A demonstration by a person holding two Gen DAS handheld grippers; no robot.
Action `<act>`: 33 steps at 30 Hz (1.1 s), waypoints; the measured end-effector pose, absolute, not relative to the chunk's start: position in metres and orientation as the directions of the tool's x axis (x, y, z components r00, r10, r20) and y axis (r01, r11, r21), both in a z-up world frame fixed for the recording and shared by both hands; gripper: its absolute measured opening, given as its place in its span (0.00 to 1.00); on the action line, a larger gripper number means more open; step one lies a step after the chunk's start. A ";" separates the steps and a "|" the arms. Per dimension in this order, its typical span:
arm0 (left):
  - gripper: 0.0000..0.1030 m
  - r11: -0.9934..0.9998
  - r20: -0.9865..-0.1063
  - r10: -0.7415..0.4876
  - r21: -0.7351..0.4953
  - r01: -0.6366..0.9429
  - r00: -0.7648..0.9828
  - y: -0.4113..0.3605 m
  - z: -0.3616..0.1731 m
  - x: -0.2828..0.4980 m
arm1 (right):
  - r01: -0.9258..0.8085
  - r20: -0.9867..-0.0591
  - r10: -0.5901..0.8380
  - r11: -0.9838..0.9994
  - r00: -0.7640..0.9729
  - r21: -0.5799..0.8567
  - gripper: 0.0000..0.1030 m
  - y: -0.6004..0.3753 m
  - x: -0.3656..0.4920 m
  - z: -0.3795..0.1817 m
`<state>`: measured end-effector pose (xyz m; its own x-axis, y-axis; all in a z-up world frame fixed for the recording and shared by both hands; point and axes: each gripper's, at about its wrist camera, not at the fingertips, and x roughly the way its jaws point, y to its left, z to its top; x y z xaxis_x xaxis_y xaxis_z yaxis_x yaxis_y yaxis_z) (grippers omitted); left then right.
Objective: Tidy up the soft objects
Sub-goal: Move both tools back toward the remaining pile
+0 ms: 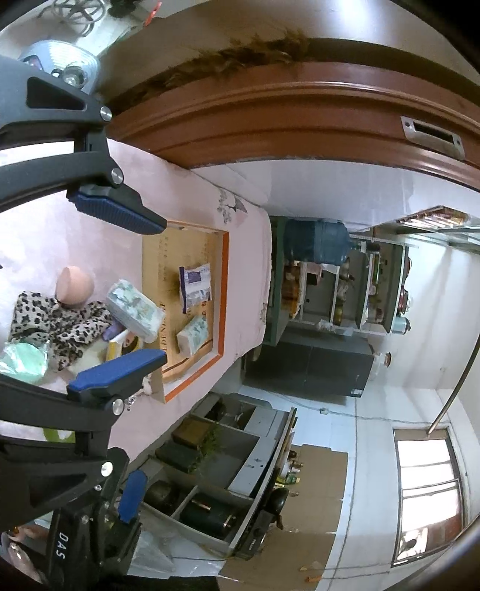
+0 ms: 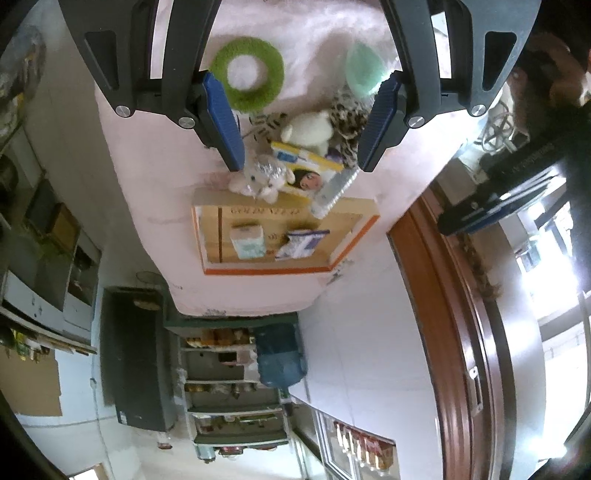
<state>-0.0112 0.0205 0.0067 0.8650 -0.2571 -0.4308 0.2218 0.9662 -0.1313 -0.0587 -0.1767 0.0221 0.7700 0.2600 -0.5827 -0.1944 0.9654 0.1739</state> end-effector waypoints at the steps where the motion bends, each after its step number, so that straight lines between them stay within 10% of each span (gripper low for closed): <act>1: 0.62 0.965 -0.433 -0.262 -0.136 0.225 0.862 0.021 0.005 -0.012 | -0.191 -0.590 0.256 0.966 0.766 0.172 0.63 -0.177 -0.059 0.019; 33: 0.62 0.963 -0.583 -0.268 -0.144 0.228 0.767 0.009 -0.062 -0.003 | -0.174 -0.701 0.248 0.969 0.669 0.176 0.63 -0.173 -0.055 -0.044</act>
<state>-0.0032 0.0090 -0.0618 0.7667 -0.2684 -0.5832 0.2278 0.9630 -0.1437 -0.0547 -0.1731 -0.0439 0.6692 0.2479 -0.7006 -0.1744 0.9688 0.1761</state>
